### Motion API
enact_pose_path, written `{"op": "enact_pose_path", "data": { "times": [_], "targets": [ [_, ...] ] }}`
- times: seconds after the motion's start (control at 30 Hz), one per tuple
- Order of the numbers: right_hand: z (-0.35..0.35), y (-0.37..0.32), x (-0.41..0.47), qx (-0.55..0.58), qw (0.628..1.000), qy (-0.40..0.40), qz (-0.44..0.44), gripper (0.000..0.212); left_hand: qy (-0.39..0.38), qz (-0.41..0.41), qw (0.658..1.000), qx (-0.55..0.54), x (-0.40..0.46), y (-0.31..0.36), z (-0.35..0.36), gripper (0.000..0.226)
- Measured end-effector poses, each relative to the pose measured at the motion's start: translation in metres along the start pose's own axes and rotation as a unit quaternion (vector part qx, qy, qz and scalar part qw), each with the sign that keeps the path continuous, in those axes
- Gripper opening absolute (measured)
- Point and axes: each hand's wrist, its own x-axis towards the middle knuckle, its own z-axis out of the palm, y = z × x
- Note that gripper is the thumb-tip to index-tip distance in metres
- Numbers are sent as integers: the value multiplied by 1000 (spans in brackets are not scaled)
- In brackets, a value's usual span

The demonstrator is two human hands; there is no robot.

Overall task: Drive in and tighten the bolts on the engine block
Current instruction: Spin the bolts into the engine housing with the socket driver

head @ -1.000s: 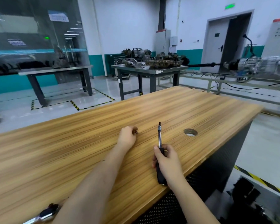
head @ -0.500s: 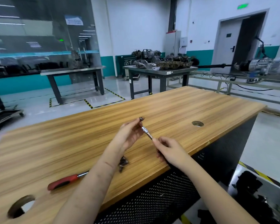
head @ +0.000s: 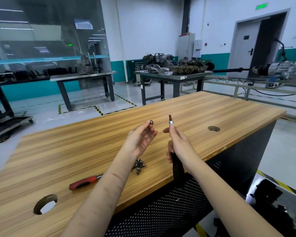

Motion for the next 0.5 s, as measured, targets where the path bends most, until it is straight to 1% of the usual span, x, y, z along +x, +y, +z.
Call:
{"op": "enact_pose_path", "data": {
  "times": [0.1, 0.2, 0.27, 0.37, 0.5],
  "targets": [
    [4, 1, 0, -39, 999, 34, -15, 36, -7, -17, 1000, -19, -4, 3, 1, 20],
    [6, -1, -1, -69, 996, 40, -36, 32, -14, -34, 998, -45, -6, 6, 2, 34],
    [8, -2, -2, -111, 991, 29, -68, 26, -21, -37, 998, -54, -7, 8, 2, 31],
    [9, -5, 0, -205, 971, 9, -126, 25, -37, -26, 998, -43, -6, 13, 3, 20],
    [8, -9, 5, -302, 941, 7, -155, 26, -52, -3, 999, -9, -4, 17, 1, 12]
  ]
}}
